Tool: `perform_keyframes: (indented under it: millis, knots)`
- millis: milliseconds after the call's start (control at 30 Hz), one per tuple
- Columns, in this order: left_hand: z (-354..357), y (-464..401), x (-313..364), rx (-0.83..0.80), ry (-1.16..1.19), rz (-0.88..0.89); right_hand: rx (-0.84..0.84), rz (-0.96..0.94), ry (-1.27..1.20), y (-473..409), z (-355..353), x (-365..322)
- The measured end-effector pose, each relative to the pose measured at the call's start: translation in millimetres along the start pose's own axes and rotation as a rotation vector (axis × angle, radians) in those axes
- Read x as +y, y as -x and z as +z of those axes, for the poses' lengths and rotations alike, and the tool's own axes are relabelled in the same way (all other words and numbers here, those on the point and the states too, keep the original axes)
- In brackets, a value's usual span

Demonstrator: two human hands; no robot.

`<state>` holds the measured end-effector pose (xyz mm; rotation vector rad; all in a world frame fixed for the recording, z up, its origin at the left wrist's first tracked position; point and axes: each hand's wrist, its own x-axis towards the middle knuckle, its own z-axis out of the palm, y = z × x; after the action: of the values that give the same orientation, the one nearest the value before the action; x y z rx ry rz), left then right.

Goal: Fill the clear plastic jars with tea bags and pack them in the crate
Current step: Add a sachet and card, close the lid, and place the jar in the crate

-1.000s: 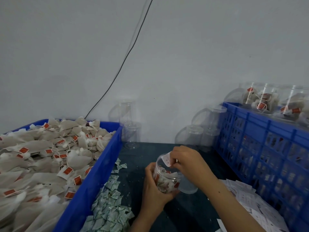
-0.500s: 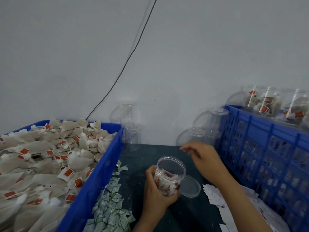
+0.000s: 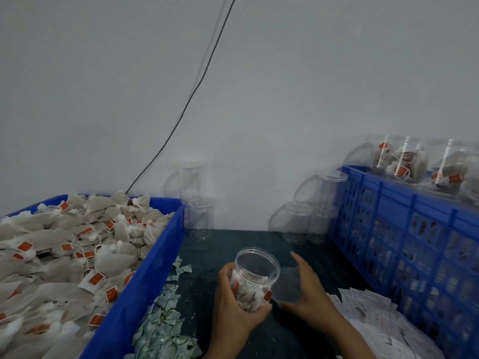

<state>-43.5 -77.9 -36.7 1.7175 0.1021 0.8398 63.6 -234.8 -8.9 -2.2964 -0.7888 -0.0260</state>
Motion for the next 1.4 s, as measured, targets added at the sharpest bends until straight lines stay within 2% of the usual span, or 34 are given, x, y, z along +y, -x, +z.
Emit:
perform_keyframes:
  millis: [300,400,500,633,767,900,1033,1133,1233,1400]
  knots:
    - [-1,2,1,-0.046,-0.034,0.025,-0.165,-0.224,-0.402,5,-55,-42]
    - [0,2,2,-0.07,-0.092,0.048,-0.231,-0.258,-0.428,7,-49,-57]
    - [-1,-1,5,-0.115,-0.113,0.051,-0.229,-0.276,-0.455,9,-37,-65]
    - [-5,-7,10,-0.181,-0.116,0.044,-0.11,-0.273,-0.501,8,-26,-69]
    - [-10,-6,26,-0.293,0.051,-0.009,-0.096,-0.278,-0.584,5,-30,-71]
    - [-19,-9,39,-0.448,0.268,-0.207,-0.187,-0.314,-0.563,3,-44,-74]
    - [-27,-4,45,-0.622,0.459,-0.382,-0.277,-0.316,-0.649,6,-50,-75]
    - [-27,-2,44,-0.62,0.51,-0.427,-0.293,-0.3,-0.695,8,-51,-81]
    - [-27,-3,47,-0.597,0.472,-0.414,-0.279,-0.276,-0.639,6,-53,-91]
    - [-23,-6,48,-0.467,0.367,-0.293,-0.283,-0.231,-0.589,4,-53,-98]
